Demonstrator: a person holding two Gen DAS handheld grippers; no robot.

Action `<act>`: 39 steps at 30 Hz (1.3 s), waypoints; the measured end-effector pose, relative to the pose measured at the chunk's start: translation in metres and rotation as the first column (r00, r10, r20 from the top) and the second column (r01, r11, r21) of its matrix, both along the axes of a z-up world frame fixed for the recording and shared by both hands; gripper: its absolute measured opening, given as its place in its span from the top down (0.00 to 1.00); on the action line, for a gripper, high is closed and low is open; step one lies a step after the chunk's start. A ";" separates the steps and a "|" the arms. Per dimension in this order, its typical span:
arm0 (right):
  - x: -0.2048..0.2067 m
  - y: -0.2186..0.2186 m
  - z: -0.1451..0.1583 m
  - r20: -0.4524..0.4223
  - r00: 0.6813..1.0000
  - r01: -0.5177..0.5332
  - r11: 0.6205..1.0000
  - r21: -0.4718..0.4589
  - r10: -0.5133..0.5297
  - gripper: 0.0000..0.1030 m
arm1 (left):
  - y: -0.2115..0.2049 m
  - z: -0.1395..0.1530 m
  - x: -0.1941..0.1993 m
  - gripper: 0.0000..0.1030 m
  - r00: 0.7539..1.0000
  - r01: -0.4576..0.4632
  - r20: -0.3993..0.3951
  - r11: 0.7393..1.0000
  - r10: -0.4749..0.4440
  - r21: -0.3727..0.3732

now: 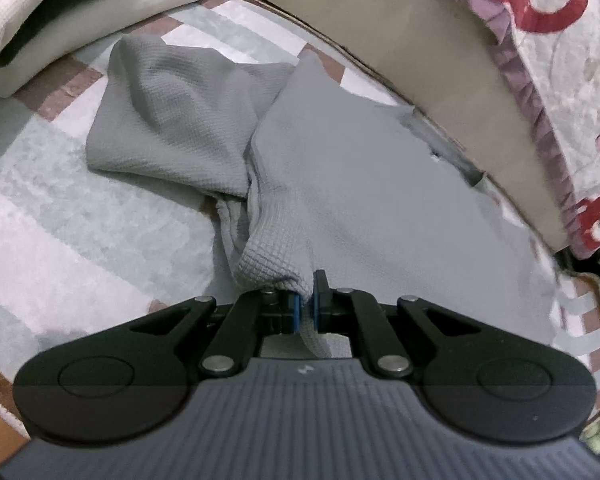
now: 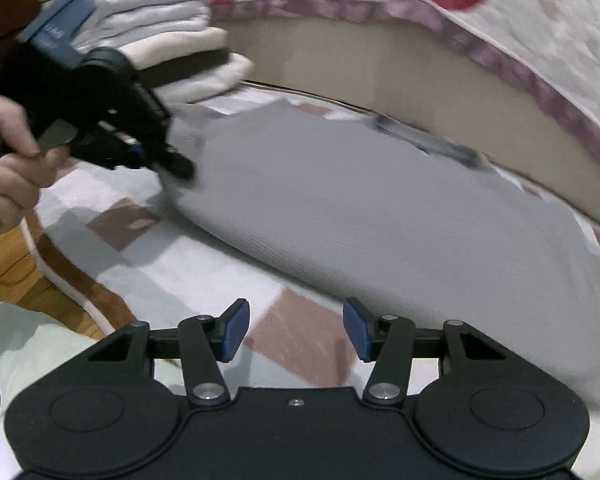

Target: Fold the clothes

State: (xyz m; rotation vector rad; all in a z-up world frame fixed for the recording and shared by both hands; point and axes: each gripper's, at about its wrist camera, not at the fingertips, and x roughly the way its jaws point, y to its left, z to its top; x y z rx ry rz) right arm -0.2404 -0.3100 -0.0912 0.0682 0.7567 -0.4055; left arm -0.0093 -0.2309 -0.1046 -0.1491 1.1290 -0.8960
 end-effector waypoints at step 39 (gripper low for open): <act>0.142 0.041 -0.024 -0.027 0.936 -0.351 0.934 -0.060 0.350 0.57 | 0.038 -0.026 0.090 0.43 0.940 -0.342 -0.040 0.939 0.340 -0.046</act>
